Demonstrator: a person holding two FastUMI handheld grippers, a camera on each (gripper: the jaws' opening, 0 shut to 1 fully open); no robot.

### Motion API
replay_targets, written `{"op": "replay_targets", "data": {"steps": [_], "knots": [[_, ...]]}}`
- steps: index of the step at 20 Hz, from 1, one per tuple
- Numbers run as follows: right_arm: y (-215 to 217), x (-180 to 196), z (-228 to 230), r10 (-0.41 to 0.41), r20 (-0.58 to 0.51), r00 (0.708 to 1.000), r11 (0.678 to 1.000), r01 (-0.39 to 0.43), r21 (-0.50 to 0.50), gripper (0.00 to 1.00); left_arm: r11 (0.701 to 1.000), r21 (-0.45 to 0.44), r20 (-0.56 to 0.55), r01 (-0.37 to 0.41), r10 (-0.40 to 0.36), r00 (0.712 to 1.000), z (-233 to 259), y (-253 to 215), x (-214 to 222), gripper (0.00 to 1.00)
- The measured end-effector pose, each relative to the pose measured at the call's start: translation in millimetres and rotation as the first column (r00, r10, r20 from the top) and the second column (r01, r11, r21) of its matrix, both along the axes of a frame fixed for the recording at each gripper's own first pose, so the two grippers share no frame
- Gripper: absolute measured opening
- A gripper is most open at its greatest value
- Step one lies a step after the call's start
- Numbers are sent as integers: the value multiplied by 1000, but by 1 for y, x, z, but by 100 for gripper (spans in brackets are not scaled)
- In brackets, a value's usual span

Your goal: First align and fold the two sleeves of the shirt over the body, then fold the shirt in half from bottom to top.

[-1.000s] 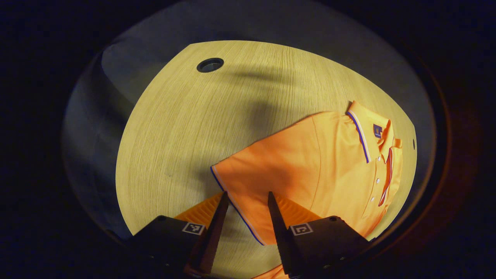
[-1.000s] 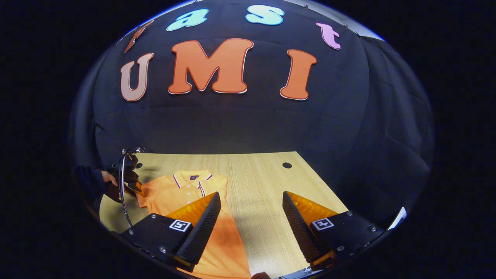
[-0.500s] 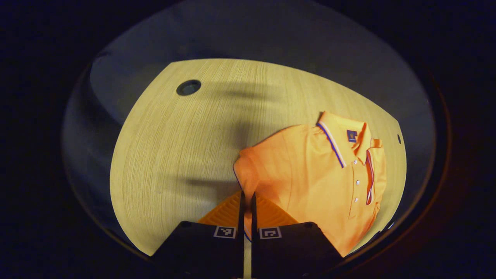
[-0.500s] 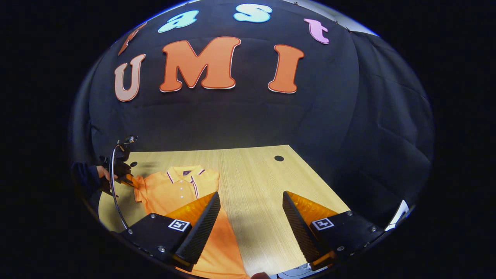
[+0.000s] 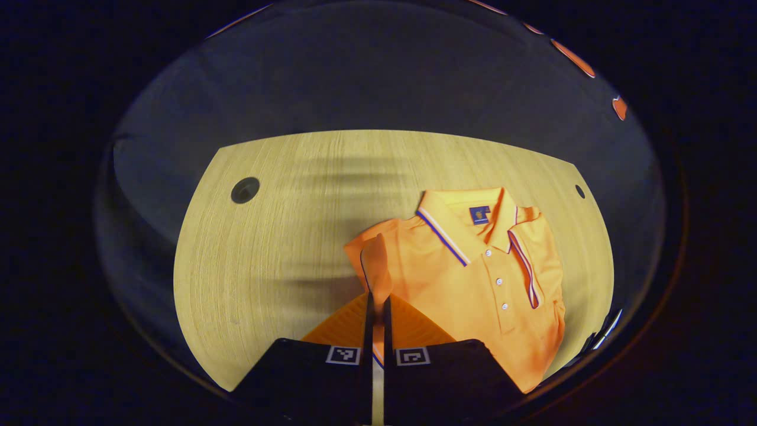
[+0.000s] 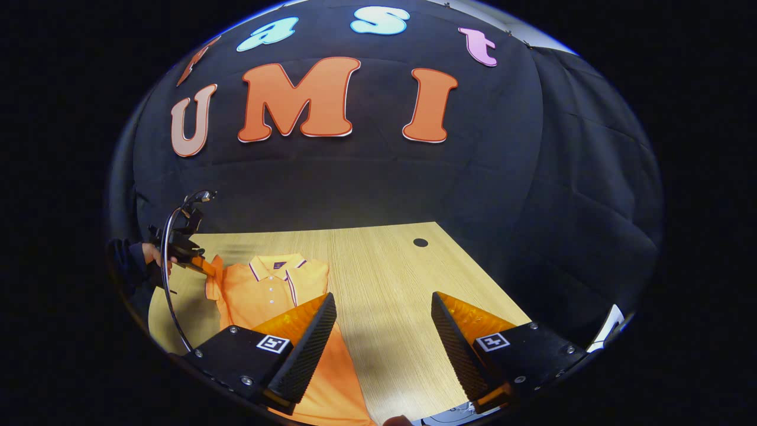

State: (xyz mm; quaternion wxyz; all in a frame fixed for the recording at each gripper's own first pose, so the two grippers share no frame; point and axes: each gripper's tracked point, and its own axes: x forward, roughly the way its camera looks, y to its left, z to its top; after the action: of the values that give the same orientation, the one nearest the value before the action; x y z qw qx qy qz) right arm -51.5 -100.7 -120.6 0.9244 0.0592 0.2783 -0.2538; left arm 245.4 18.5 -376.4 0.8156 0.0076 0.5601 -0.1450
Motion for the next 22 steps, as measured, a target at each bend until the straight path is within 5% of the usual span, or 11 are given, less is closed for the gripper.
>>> {"op": "replay_targets", "data": {"steps": [5, 12, 17, 22], "knots": [[1, -6, -5, -8, -14, 1000, 1000, 9, 9, 99, 994, -45, 28, 102, -101, 995, 8, -53, 3, 7], [0, -15, -8, -33, -25, 999, 999, 33, 17, 99, 964, -195, 4, 182, -185, 983, 14, -114, -18, 21], [1, -15, -9, -39, -23, 999, 999, 39, 12, 99, 961, -171, 70, 218, -208, 976, 27, -108, -17, 87], [10, -13, -11, -43, -20, 999, 999, 43, 4, 99, 955, -189, 196, 230, -192, 961, 61, -103, -25, 96]]}}
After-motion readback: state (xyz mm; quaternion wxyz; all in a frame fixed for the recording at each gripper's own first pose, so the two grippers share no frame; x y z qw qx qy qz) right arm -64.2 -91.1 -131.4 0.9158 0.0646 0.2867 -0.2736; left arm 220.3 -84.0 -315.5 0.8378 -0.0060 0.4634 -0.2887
